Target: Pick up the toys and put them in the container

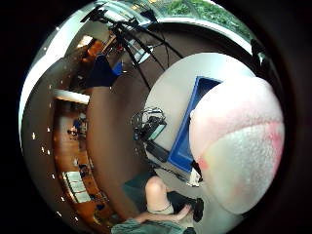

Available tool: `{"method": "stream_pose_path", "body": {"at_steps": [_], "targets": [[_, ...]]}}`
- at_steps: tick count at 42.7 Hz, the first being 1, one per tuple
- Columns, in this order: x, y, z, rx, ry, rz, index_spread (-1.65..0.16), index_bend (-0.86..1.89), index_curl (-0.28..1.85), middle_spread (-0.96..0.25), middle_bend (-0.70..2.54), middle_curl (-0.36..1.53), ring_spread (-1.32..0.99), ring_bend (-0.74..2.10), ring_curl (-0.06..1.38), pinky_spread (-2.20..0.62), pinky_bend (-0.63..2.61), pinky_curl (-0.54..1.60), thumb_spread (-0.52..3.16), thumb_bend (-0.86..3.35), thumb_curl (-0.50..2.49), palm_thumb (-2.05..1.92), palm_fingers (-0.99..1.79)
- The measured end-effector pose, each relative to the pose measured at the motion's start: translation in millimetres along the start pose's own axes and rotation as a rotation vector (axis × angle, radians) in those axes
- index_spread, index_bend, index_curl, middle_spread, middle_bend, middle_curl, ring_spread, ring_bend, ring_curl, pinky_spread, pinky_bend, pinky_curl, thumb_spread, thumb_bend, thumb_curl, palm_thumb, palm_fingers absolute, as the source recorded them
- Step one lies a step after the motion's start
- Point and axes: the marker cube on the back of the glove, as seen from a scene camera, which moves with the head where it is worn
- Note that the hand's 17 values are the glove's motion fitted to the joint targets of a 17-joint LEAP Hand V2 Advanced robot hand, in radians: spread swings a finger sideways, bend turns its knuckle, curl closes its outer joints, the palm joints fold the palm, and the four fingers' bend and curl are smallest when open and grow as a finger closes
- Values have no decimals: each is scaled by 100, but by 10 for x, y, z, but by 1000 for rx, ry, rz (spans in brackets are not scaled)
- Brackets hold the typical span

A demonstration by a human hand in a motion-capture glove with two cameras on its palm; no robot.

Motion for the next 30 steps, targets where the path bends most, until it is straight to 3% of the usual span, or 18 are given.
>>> {"method": "stream_pose_path", "body": {"at_steps": [9, 10, 11, 13, 15, 21, 30], "targets": [[-41, 115, 292, -204, 30, 41, -47, 79, 111, -34, 113, 89, -43, 135, 80, -34, 134, 63, 28, -3, 122, 69, 61], [-39, 133, 328, -233, 32, 40, -46, 69, 109, -34, 105, 87, -42, 132, 78, -33, 134, 62, 32, -4, 120, 67, 41], [-36, 154, 364, -252, 37, 38, -46, 70, 111, -34, 105, 88, -42, 135, 80, -33, 136, 64, 33, -3, 120, 67, 45], [-36, 209, 446, -281, 54, 37, -44, 57, 107, -32, 95, 84, -41, 132, 78, -30, 131, 61, 46, -5, 118, 61, 19], [-46, 273, 530, -324, 71, 35, -43, 55, 106, -31, 96, 84, -39, 130, 77, -28, 128, 61, 56, -4, 115, 56, 15], [-62, 427, 595, -459, 42, 20, -32, 25, 90, -14, 51, 69, -22, 84, 65, -11, 137, 57, 86, -11, 96, 25, -56], [217, 468, -124, -284, 24, 22, -21, 6, 67, 3, 16, 53, -5, 47, 49, 1, 126, 49, 105, -6, 74, 5, -40]]}}
